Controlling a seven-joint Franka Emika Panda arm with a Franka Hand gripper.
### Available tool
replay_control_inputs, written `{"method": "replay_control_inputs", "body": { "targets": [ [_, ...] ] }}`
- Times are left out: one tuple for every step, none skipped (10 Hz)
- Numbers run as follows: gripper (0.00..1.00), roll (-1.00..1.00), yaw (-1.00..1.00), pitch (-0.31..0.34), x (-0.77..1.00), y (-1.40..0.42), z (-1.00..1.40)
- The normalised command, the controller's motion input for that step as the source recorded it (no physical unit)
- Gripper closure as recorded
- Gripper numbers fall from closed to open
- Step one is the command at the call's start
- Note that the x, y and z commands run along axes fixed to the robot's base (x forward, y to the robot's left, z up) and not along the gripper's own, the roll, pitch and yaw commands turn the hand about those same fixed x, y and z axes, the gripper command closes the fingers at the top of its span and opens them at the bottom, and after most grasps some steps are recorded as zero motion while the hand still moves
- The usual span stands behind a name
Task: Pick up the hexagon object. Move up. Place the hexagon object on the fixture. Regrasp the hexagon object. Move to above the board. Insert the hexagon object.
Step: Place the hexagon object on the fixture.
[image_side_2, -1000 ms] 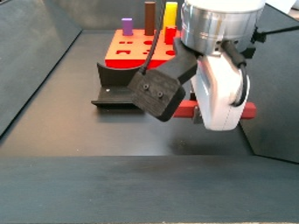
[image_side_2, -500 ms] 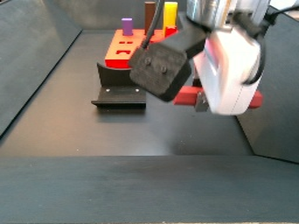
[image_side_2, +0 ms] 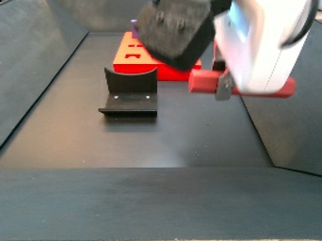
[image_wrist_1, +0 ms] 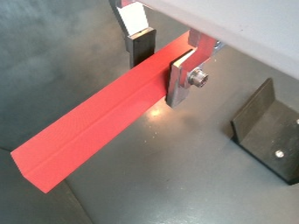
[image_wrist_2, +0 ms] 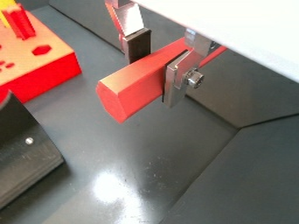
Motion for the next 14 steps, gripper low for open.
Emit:
{"method": "replay_control_inputs", "body": {
  "targets": [
    [1.00, 0.06, 0.01, 0.107, -0.02, 0.00, 0.73],
    [1.00, 0.06, 0.01, 0.112, -0.02, 0.00, 0.61],
    [1.00, 0.06, 0.01, 0.118, -0.01, 0.00, 0.44],
    [1.00, 0.06, 0.01, 0.120, -0.01, 0.00, 0.36],
    [1.00, 0.05, 0.01, 0.130, 0.00, 0.01, 0.19],
    [1.00, 0.04, 1.00, 0.011, 1.00, -0.47, -0.09],
    [1.00, 0.04, 1.00, 0.011, 1.00, -0.47, -0.12],
    [1.00, 0.04, 1.00, 0.012, 1.00, -0.40, -0.11],
    [1.00, 0.04, 1.00, 0.016, 1.00, -0.36, -0.10],
    [1.00, 0.03, 1.00, 0.019, 1.00, -0.34, -0.10],
    [1.00, 0.03, 1.00, 0.020, 1.00, -0.31, -0.10],
    [1.00, 0.03, 1.00, 0.024, 1.00, -0.27, -0.09],
    [1.00, 0.03, 1.00, 0.026, 1.00, -0.24, -0.08],
    [1.00, 0.03, 1.00, 0.029, 1.00, -0.21, -0.08]
  ]
}}
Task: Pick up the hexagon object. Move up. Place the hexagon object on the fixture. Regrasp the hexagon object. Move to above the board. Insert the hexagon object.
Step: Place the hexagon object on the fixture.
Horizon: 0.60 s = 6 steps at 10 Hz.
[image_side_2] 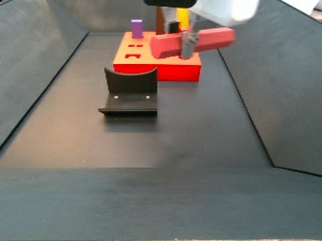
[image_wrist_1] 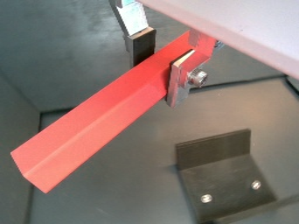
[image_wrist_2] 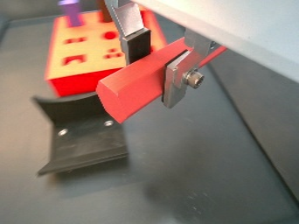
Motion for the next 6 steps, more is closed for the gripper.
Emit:
{"method": "replay_control_inputs", "body": {
  "targets": [
    [1.00, 0.03, 1.00, 0.033, 1.00, -0.18, -0.07],
    [1.00, 0.02, 1.00, 0.038, 1.00, -0.16, -0.07],
    [1.00, 0.02, 1.00, 0.045, 1.00, -0.12, -0.06],
    [1.00, 0.02, 1.00, 0.053, 1.00, -0.10, -0.05],
    [1.00, 0.02, 1.00, 0.058, 1.00, -0.09, -0.05],
    [1.00, 0.02, 1.00, 0.072, 1.00, -0.06, -0.04]
  ]
}}
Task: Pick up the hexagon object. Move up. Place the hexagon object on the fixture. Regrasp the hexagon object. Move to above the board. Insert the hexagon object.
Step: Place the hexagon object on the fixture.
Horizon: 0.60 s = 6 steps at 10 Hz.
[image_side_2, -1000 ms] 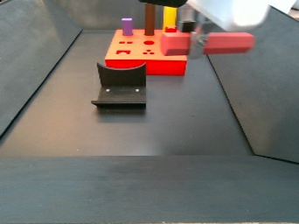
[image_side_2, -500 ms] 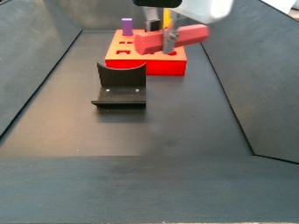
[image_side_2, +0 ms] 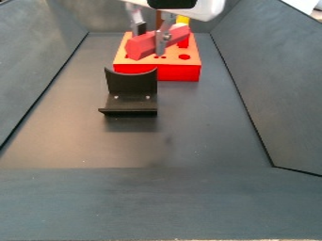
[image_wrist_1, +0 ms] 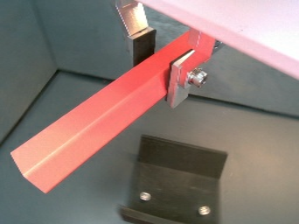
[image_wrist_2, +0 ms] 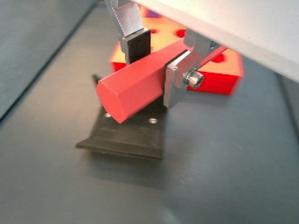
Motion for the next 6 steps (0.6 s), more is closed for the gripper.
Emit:
{"method": "replay_control_inputs", "body": {
  "targets": [
    [1.00, -0.81, 1.00, 0.114, 0.70, -0.32, 0.29],
    [1.00, -0.95, 1.00, 0.144, 0.57, -0.28, 0.29],
    [1.00, -1.00, 0.97, 0.198, 0.41, -0.10, 0.15],
    [1.00, -1.00, 0.91, 0.243, 0.33, -0.05, 0.06],
    [1.00, -1.00, 0.87, 0.282, 0.29, -0.03, 0.03],
    [1.00, -1.00, 0.78, 0.394, 0.21, 0.00, 0.02]
  ]
}}
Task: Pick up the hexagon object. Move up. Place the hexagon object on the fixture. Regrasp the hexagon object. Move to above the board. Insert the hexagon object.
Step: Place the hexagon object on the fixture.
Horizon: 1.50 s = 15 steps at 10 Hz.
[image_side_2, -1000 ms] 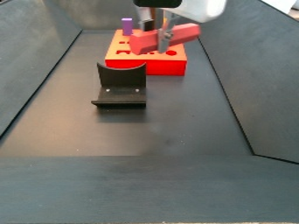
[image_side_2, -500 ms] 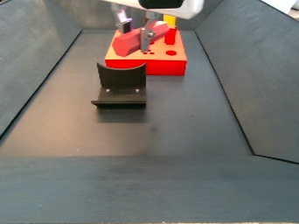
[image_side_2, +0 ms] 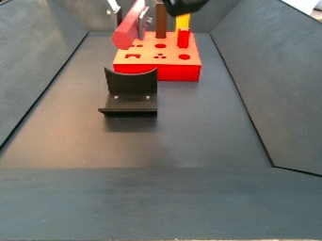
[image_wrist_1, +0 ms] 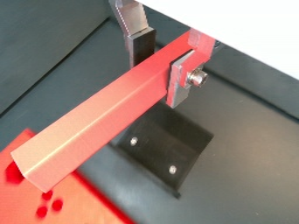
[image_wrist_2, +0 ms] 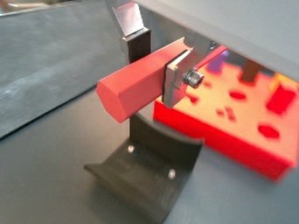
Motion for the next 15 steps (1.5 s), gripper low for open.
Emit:
{"method": "replay_control_inputs", "body": {
  "targets": [
    [1.00, -1.00, 0.70, 0.495, 0.16, 0.02, 0.01],
    [1.00, -0.78, 0.43, 0.516, 0.11, 0.03, 0.00],
    [1.00, -0.67, 0.29, 0.506, 0.09, 0.04, 0.00],
    [1.00, -0.37, 0.04, 0.438, 0.09, 0.04, -0.01],
    [1.00, -0.29, -0.03, 0.404, 0.10, 0.03, -0.01],
    [1.00, -0.21, -0.09, 0.336, 0.10, 0.03, 0.00],
    [1.00, -0.16, -0.13, 0.261, 0.08, 0.04, 0.00],
    [1.00, -0.12, -0.14, 0.204, 0.08, 0.04, 0.00],
    [1.00, -1.00, -0.13, 0.076, 0.11, 0.06, -1.00],
    [1.00, -1.00, -0.13, 0.052, 0.11, 0.07, -1.00],
    [1.00, -1.00, -0.14, 0.059, 0.12, 0.08, -1.00],
    [1.00, -1.00, -0.15, 0.069, 0.13, 0.08, -1.00],
    [1.00, -1.00, -0.15, 0.076, 0.14, 0.08, -1.00],
    [1.00, -0.99, -0.17, 0.076, 0.15, 0.09, -1.00],
    [1.00, -0.83, -0.16, 0.064, 0.16, 0.10, -1.00]
  ]
}}
